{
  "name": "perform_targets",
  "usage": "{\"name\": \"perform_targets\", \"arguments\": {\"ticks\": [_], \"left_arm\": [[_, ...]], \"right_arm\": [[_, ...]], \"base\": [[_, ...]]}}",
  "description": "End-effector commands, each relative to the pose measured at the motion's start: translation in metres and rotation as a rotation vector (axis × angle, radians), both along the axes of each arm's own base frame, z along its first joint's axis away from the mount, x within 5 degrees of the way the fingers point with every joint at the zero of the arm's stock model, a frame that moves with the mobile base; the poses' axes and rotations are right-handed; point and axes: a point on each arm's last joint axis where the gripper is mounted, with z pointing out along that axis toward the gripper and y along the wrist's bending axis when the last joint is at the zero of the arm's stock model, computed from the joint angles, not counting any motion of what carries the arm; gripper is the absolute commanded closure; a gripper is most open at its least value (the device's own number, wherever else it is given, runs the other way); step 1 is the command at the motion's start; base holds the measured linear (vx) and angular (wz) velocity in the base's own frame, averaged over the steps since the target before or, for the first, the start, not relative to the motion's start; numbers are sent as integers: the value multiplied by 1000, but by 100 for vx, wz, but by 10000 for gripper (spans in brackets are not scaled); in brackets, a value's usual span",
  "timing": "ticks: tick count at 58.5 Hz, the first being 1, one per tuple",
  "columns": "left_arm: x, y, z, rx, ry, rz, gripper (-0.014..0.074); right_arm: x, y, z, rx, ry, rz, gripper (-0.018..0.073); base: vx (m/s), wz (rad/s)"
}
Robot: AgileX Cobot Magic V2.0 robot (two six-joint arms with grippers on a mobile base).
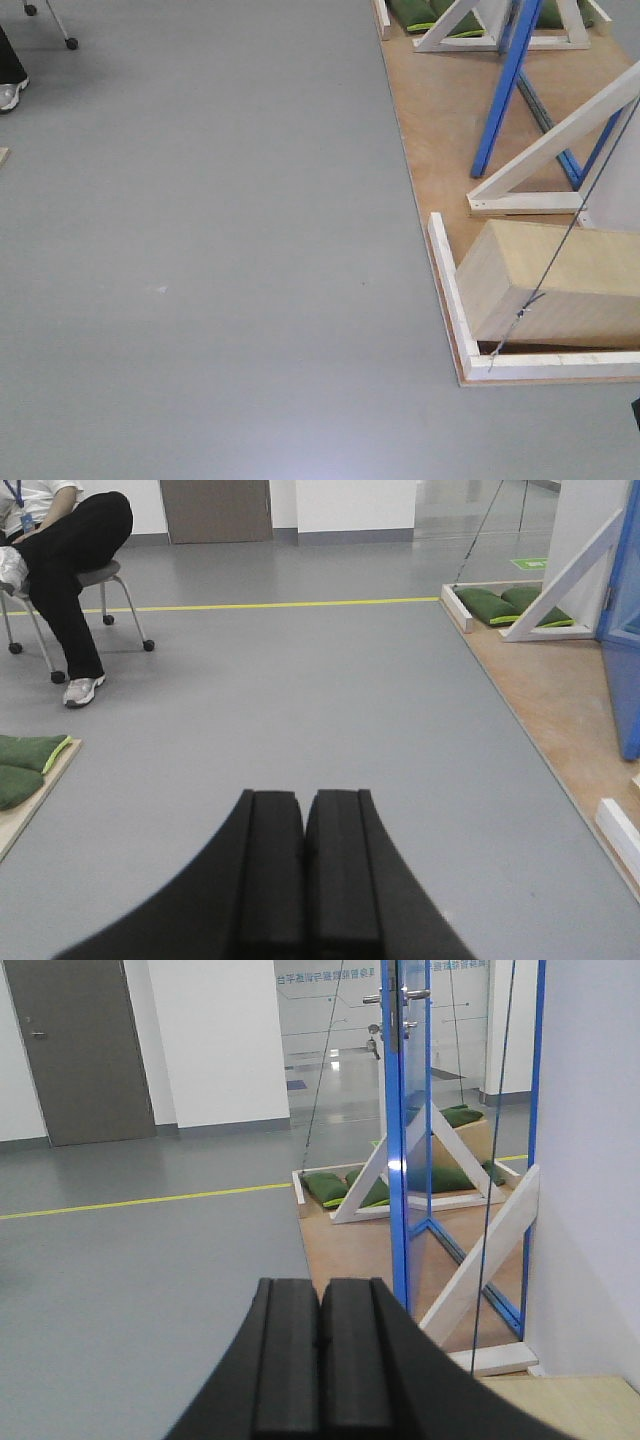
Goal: Move to blue door and open it
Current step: 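Drive the base forward alongside the wooden platform toward the blue door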
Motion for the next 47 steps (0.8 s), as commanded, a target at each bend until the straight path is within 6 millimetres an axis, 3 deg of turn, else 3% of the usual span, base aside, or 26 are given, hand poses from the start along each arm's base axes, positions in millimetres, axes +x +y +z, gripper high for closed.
{"name": "perform_targets", "arguments": {"ticks": [1,47], "left_arm": [[-1,-1,17,-3,-123,-8,524],[-1,-1,17,-3,-122,-8,524]], "right_arm": [[-1,1,9,-20,-102,2,548],[-2,0,9,-20,-100,1,548]], "base": [[51,1],[51,-1]]}}
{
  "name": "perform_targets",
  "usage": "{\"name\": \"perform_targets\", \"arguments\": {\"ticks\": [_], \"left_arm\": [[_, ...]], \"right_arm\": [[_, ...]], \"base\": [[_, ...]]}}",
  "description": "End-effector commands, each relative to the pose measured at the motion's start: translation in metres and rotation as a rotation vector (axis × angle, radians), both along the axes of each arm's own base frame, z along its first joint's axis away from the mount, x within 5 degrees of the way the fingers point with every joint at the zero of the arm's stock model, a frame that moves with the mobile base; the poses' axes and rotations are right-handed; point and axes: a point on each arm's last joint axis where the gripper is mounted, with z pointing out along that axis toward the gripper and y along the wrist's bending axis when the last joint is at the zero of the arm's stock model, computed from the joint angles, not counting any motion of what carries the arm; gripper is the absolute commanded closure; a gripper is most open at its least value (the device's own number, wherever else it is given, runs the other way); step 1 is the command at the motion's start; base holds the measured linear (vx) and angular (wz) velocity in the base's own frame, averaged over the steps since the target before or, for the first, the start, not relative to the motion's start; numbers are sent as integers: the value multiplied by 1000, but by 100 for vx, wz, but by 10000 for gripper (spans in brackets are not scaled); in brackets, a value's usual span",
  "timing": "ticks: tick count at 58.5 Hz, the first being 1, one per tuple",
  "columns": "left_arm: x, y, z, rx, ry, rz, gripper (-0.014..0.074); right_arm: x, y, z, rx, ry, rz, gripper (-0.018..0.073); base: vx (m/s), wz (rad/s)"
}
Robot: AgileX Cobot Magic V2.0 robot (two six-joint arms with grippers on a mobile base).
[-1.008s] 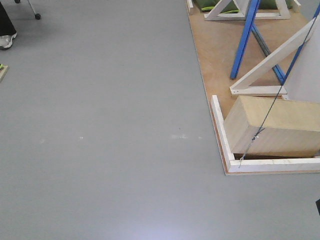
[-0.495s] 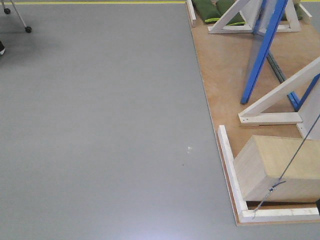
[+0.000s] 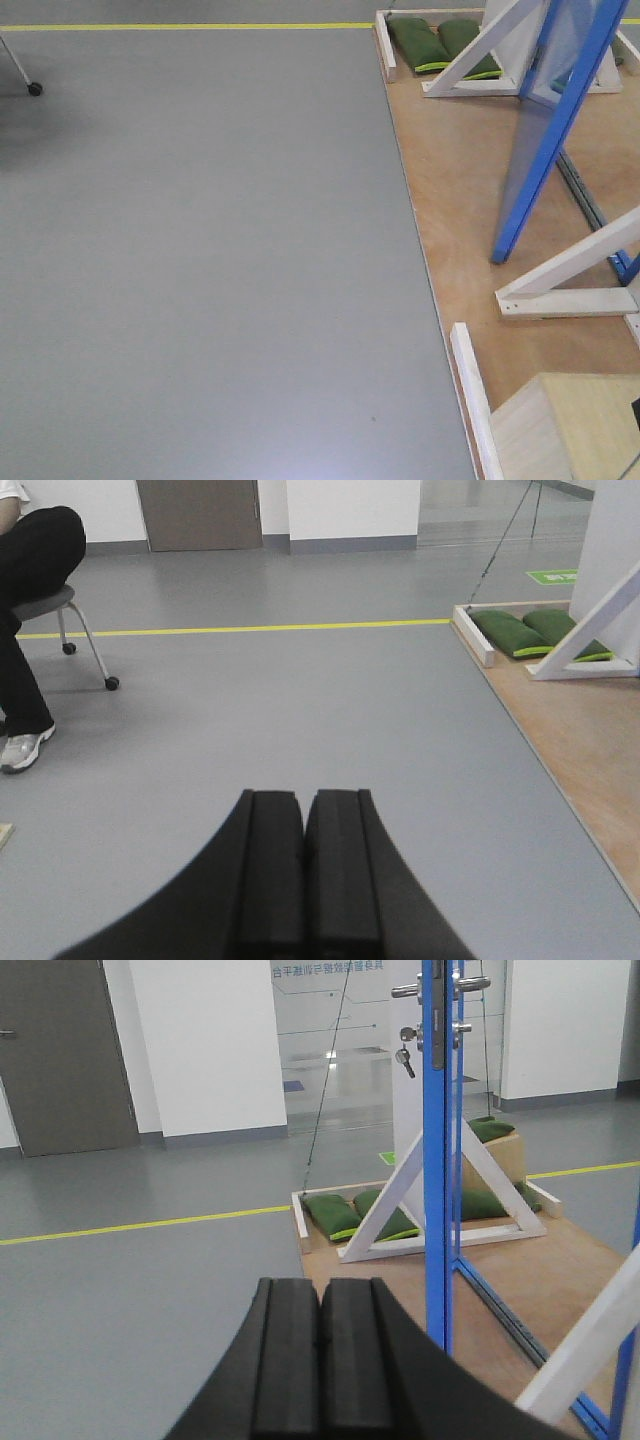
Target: Move to blue door and open it
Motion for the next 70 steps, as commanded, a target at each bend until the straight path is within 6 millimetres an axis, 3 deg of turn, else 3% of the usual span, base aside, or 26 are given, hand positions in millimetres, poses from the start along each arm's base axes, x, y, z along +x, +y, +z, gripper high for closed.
{"name": "perform_targets", "arguments": {"ticks": [1,70], "left_arm": [[-1,-1,17,-3,-122,-8,524],[-1,-1,17,-3,-123,-8,524]], "right_arm": [[-2,0,9,-20,-100,1,548],[-1,1,8,-19,-99,11,548]], "base": [[52,3],[49,1]]}}
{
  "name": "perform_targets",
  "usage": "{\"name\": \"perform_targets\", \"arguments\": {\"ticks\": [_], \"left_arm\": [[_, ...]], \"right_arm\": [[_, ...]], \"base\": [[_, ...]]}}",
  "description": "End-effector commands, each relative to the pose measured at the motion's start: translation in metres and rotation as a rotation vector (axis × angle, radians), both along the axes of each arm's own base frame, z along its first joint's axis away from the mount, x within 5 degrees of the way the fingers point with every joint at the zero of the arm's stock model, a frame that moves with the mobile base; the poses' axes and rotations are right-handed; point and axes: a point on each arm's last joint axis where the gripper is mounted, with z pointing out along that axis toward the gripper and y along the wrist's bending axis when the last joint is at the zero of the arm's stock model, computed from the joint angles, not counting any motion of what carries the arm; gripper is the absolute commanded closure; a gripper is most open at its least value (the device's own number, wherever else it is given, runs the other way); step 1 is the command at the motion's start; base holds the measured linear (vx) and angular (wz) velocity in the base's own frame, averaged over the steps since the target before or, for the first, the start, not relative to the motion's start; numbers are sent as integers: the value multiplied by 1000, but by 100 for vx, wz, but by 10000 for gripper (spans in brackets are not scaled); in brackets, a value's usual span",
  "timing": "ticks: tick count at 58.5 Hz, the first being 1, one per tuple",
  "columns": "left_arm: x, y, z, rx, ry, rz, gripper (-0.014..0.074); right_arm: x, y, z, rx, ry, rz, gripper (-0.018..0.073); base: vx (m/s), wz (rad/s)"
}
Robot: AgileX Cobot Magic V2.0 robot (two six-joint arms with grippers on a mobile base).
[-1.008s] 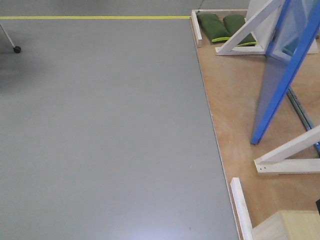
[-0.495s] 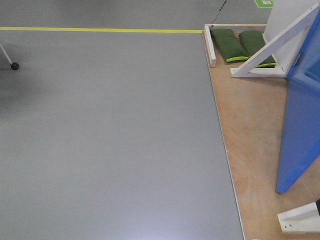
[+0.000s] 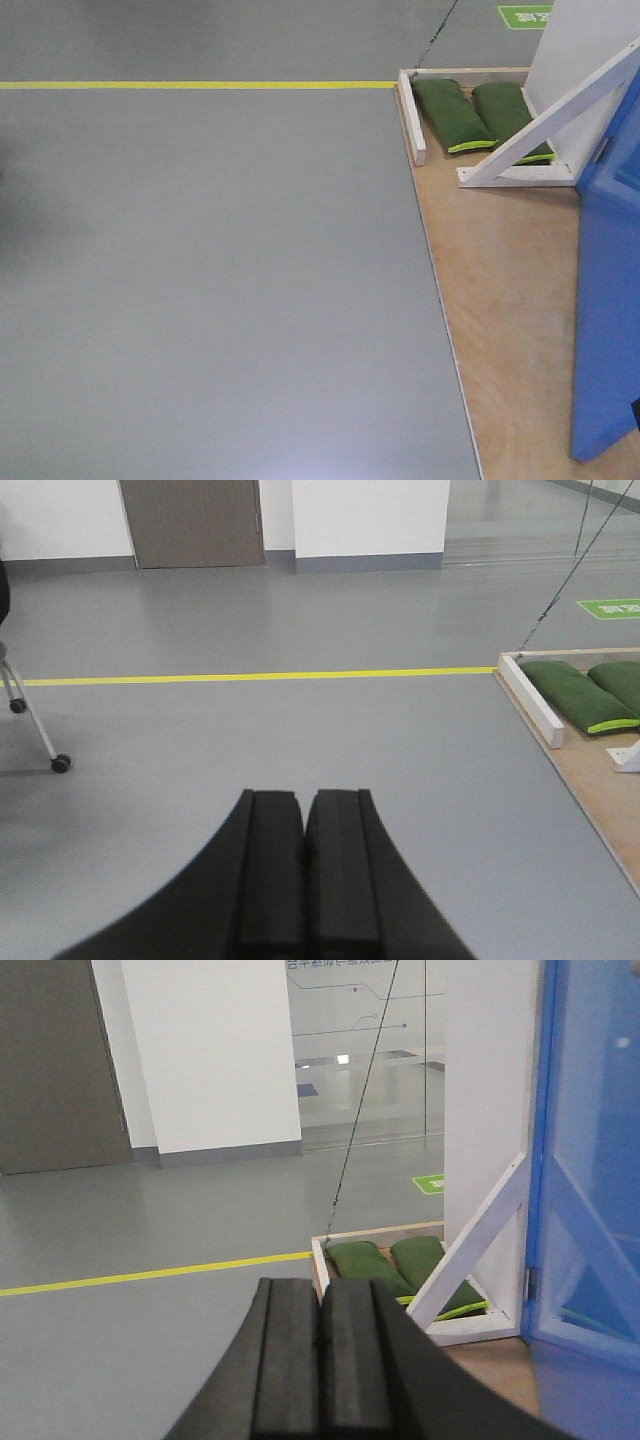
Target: Move to blue door and open it
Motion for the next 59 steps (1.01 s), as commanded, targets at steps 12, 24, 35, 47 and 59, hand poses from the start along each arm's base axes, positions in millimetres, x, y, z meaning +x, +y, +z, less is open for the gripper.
{"name": "perform_targets", "arguments": {"ticks": [12,24,35,47,59], "left_arm": [[-1,-1,17,-3,-123,-8,524],[-1,-1,17,-3,-123,-8,524],[-1,-1,17,-3,-123,-8,524],[-1,-1,17,-3,-122,-8,524],[-1,-1,17,-3,-121,-8,524]], "right_arm": [[-1,1,8,-19,-98,8,548],[-1,1,8,-19,-97,8,548],[-1,1,9,-19,-99,9,548],[-1,1,8,-19,-98,8,548],[-1,1,8,-19,-98,8,548]], "base": [[33,-1],[29,2],[25,2],[15,0],[7,-1]]}}
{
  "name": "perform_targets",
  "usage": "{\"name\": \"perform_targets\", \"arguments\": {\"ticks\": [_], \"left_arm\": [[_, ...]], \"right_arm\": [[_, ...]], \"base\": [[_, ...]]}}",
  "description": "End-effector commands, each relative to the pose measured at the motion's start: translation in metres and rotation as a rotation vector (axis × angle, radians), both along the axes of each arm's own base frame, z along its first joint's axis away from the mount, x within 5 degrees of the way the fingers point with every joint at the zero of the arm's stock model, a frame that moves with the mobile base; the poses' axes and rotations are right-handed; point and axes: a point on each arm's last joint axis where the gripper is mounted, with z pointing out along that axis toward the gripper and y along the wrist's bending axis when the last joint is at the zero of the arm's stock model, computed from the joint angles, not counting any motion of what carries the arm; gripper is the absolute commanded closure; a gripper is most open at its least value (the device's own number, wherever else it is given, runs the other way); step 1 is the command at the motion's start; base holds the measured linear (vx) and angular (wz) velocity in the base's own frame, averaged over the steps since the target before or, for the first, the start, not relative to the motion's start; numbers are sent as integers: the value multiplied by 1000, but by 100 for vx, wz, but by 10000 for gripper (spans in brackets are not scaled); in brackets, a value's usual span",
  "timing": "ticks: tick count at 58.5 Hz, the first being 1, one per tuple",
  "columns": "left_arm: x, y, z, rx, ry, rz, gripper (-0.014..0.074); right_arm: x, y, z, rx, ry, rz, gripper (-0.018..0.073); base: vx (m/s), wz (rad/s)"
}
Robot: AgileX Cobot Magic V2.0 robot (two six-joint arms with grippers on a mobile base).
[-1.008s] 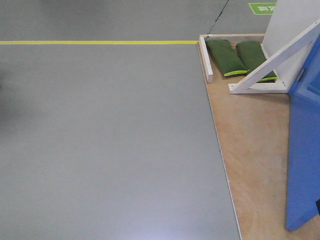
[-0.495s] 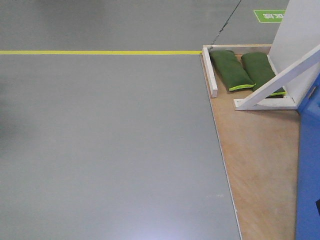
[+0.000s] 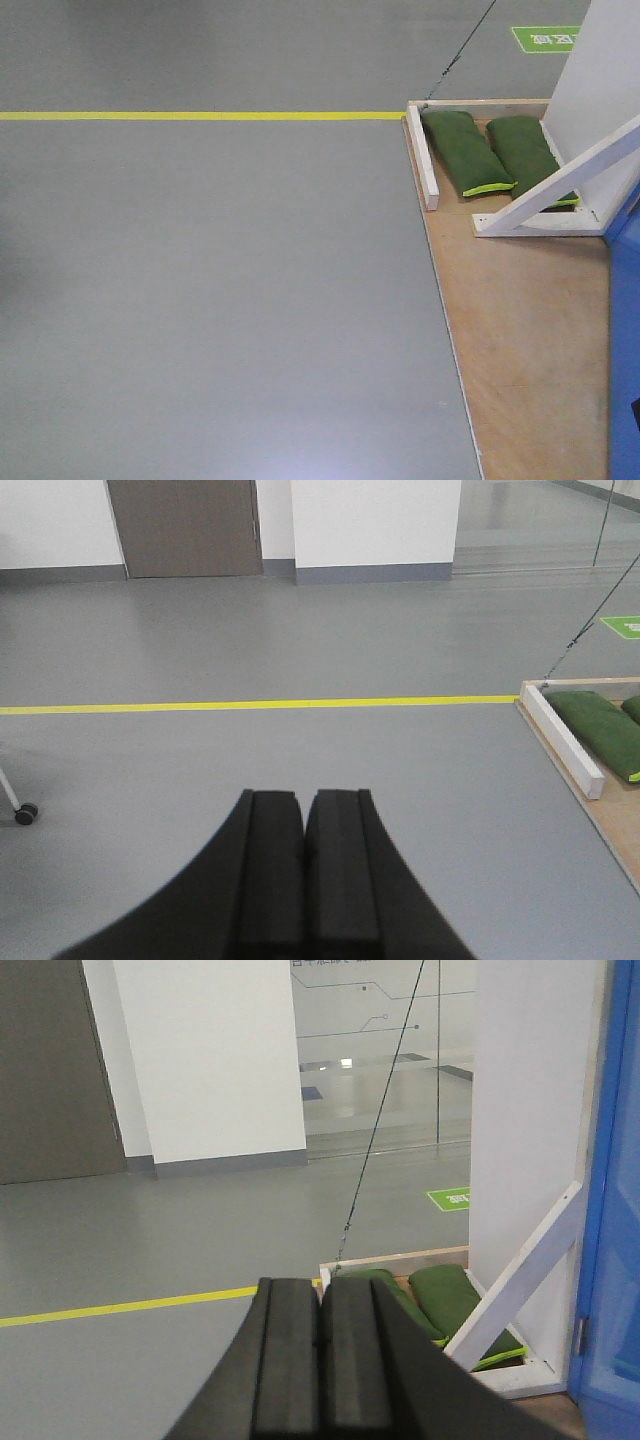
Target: Move to blue door and open it
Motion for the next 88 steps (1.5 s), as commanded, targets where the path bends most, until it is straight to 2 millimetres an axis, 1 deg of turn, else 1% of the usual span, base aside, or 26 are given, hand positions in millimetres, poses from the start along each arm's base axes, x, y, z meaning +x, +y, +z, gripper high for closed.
{"name": "perform_targets", "arguments": {"ticks": [1,26,30,35,41,46,58,63,69,74,79,83,85,88], "left_arm": [[-1,-1,17,-3,-121,-8,524],[-1,-1,17,-3,-121,-8,524],[-1,-1,17,-3,-121,-8,524],[-1,-1,17,-3,-121,-8,524],[-1,-1,17,-3,-121,-8,524],[-1,-1,17,-3,-121,-8,524],[-1,-1,17,-3,-121,-8,524],[-1,-1,17,-3,-121,-8,524],[-1,-1,17,-3,-121,-8,524],[-1,-1,17,-3,-121,-8,524],[-1,-1,17,-3,-121,-8,524],[-1,-1,17,-3,-121,-8,524],[-1,-1,17,-3,-121,-8,524],[-1,-1,17,-3,-121,-8,524]], "right_arm": [[-1,1,8,-19,-98,8,548],[-1,1,7,-18,-82,7,548],[-2,0,12,-15,-56,3,548],[-7,0,30,-12,-27,-9,548],[-11,-1,60,-14,-22,-32,548],[-10,-2,85,-14,-38,-55,548],[8,-6,147,-17,-55,-77,548],[17,-11,173,8,-72,-125,548],[29,-23,196,148,-107,-230,548],[33,-36,208,356,-180,-322,548],[29,-48,220,582,-325,-415,548],[22,-54,227,775,-483,-442,548],[19,-57,230,846,-550,-452,548],[14,-61,235,908,-642,-476,548]], "base": [[5,0],[2,0],[0,0],[0,0],[0,0],[0,0],[0,0],[0,0],[0,0],[0,0],[0,0],[0,0],[0,0],[0,0]]}}
